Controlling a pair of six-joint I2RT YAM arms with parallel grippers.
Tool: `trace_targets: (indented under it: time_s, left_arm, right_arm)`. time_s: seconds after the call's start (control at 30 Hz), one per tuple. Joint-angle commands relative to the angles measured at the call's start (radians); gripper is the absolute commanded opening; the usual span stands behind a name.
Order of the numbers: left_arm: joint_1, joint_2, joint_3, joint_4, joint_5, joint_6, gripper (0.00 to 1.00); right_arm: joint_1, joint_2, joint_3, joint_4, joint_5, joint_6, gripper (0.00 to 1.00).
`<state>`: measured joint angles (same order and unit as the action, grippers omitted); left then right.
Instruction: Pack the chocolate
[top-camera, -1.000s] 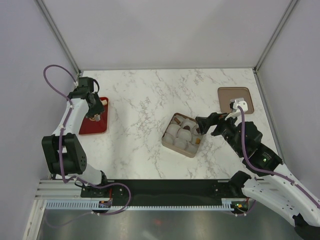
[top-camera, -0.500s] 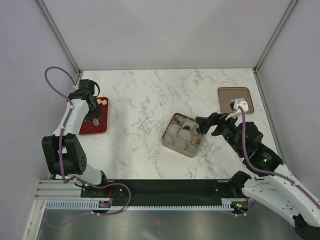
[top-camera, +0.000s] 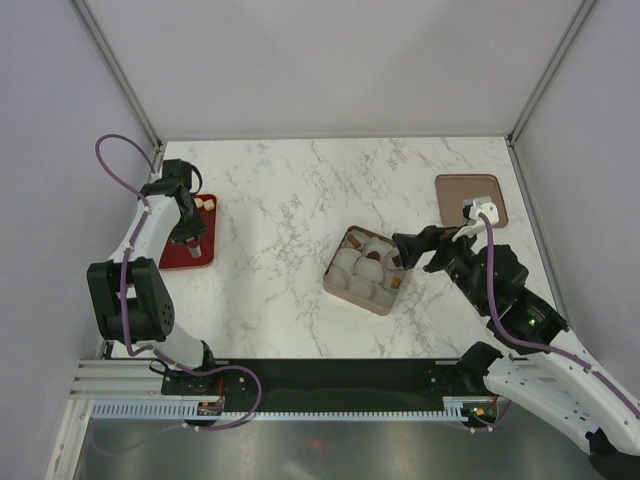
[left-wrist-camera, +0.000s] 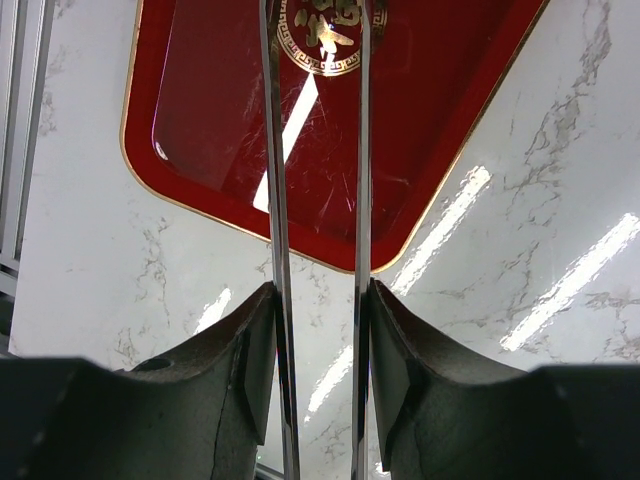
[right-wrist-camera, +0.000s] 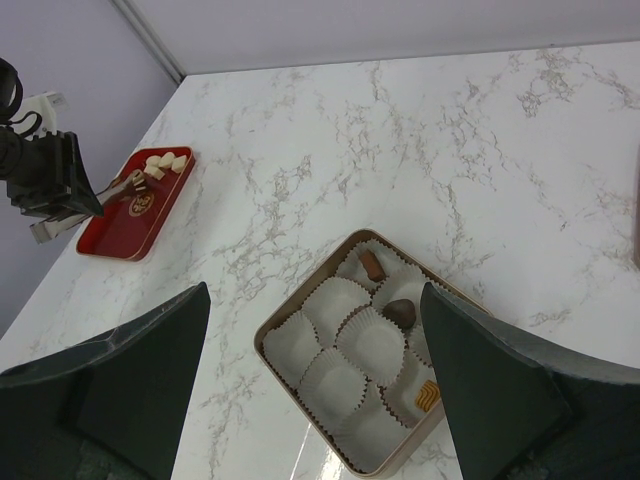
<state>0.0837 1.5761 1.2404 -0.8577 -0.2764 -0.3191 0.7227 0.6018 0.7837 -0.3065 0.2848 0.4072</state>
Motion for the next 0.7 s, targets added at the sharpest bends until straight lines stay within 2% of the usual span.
trace_targets:
  time_s: [0.0, 0.67]
  left_arm:
    - [0.005, -0.001, 0.05, 0.025, -0.003, 0.037, 0.46]
    - [0.005, -0.013, 0.051, 0.025, -0.003, 0.037, 0.46]
  right_arm:
    - [-0.002, -0.01, 0.002, 0.029, 0.007, 0.002, 0.95]
    - [-0.002, -0.007, 0.002, 0.029, 0.002, 0.007, 0.95]
